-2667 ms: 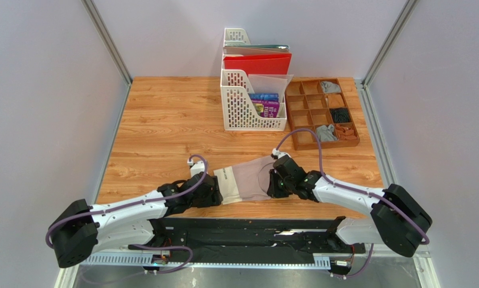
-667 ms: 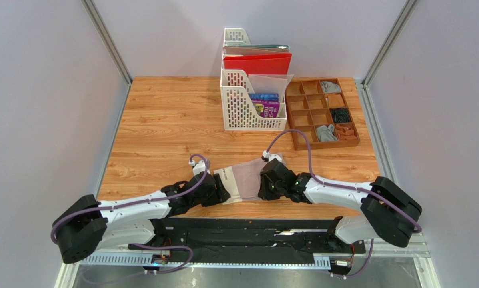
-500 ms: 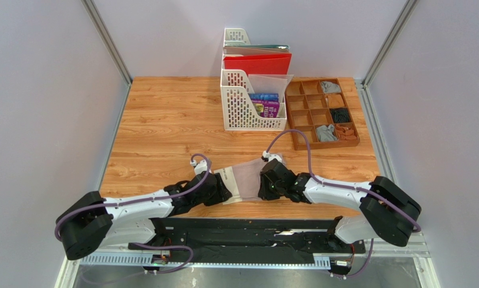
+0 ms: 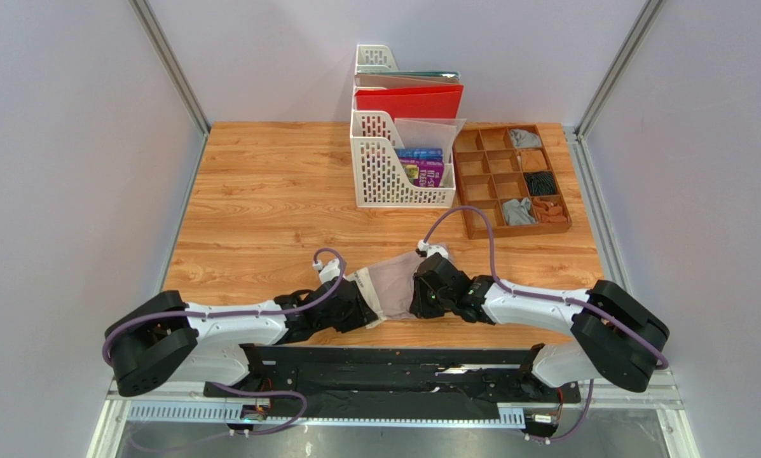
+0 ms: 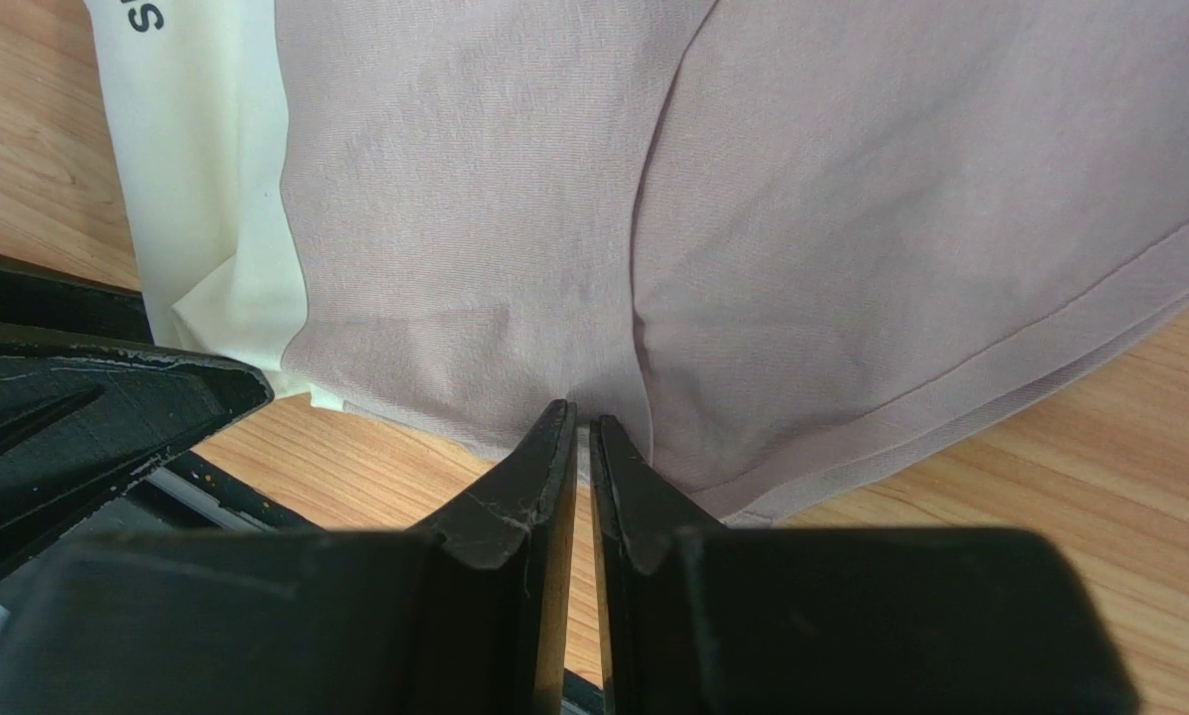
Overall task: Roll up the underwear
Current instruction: Adjust the underwear at the center of the board.
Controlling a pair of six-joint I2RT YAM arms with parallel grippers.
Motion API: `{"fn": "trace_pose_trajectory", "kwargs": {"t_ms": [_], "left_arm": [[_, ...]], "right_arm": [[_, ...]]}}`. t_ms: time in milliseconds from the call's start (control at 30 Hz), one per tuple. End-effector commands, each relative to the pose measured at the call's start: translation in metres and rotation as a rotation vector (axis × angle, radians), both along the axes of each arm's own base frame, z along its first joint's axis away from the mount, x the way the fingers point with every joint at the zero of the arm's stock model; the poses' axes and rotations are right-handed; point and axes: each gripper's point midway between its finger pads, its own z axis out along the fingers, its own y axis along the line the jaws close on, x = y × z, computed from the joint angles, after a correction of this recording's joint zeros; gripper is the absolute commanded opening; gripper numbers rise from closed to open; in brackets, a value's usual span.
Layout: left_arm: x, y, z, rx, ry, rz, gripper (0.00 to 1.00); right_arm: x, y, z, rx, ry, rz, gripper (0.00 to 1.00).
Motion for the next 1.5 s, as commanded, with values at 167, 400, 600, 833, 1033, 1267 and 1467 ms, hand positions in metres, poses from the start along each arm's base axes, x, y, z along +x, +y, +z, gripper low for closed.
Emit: {"fn": "trace_pose_trajectory", "kwargs": {"t_ms": [167,400,600,833,1033,1267,1467], "left_arm": [[-0.042,0.063,-0.041,0.264,0.133,0.008,0.45],[-0.04,0.061,-0.047,0.282,0.125,0.013,0.44],[-0.035,0.067,-0.049,0.331,0.106,0.031,0.4],[-0.032,0.079,-0.052,0.367,0.089,0.064,0.27],[-0.024,0.08,-0.05,0.377,0.041,0.067,0.01],[-0.02,0.084,-0.033,0.372,-0.005,0.057,0.0],[-0.021,0.087,-0.017,0.315,-0.043,0.043,0.0]], "right_arm": [[0.003,0.0,-0.001,0.001,-0.017,-0.02,0.14],[0.003,0.001,-0.001,0.005,-0.014,-0.019,0.14],[0.002,0.0,-0.001,0.007,-0.014,-0.022,0.14],[0.002,0.0,-0.001,0.008,-0.013,-0.022,0.14],[0.002,-0.002,0.003,0.006,-0.017,-0.02,0.14],[0.005,-0.009,0.031,-0.003,-0.135,0.072,0.24],[-0.003,0.005,0.061,0.029,-0.311,0.318,0.5]]}}
